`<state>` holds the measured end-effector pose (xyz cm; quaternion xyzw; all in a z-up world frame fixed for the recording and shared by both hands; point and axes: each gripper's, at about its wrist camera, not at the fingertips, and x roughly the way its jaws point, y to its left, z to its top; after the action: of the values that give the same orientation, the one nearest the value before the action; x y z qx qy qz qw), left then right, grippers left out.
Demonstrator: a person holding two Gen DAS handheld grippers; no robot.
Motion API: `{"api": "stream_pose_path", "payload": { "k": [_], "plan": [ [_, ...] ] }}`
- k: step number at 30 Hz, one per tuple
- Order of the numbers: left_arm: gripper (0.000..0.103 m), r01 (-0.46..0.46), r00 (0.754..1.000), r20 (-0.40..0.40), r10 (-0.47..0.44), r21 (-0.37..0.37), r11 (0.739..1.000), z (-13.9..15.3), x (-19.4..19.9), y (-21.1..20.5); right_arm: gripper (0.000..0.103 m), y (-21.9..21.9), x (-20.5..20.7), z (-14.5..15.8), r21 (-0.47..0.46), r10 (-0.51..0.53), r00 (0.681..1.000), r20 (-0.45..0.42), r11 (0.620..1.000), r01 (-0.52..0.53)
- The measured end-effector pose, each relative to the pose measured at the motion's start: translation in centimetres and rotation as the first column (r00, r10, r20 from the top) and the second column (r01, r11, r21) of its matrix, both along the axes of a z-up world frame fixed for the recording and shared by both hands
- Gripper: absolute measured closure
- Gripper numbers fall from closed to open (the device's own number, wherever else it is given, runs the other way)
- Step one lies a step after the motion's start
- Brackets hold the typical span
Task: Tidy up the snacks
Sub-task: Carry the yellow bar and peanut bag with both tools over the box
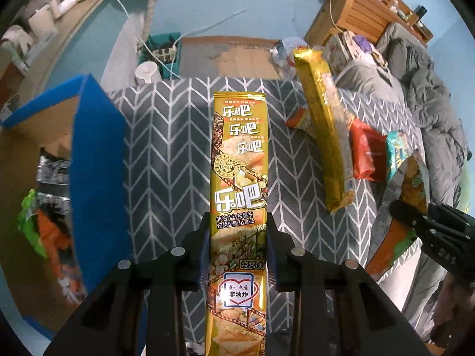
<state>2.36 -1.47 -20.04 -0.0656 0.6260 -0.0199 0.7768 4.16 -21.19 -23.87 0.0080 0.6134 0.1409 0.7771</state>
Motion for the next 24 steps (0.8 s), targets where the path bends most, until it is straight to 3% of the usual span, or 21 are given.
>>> {"api": "stream_pose_path", "payload": {
  "k": [9, 24],
  "plan": [
    [0.071, -0.053, 0.996, 0.065, 0.054, -0.019, 0.998, 3.5, -1.2, 1.7, 0.068, 1.4, 0.3, 3.5, 0.034, 0.064, 0.997, 0.051, 0.997, -0.066],
    [0.071, -0.183, 0.975, 0.124, 0.185, -0.031, 0.983, 7.7, -3.8, 6.1, 0.068, 7.5, 1.0, 7.8, 0.092, 0.201, 0.971, 0.131, 0.973, -0.214]
  ]
}}
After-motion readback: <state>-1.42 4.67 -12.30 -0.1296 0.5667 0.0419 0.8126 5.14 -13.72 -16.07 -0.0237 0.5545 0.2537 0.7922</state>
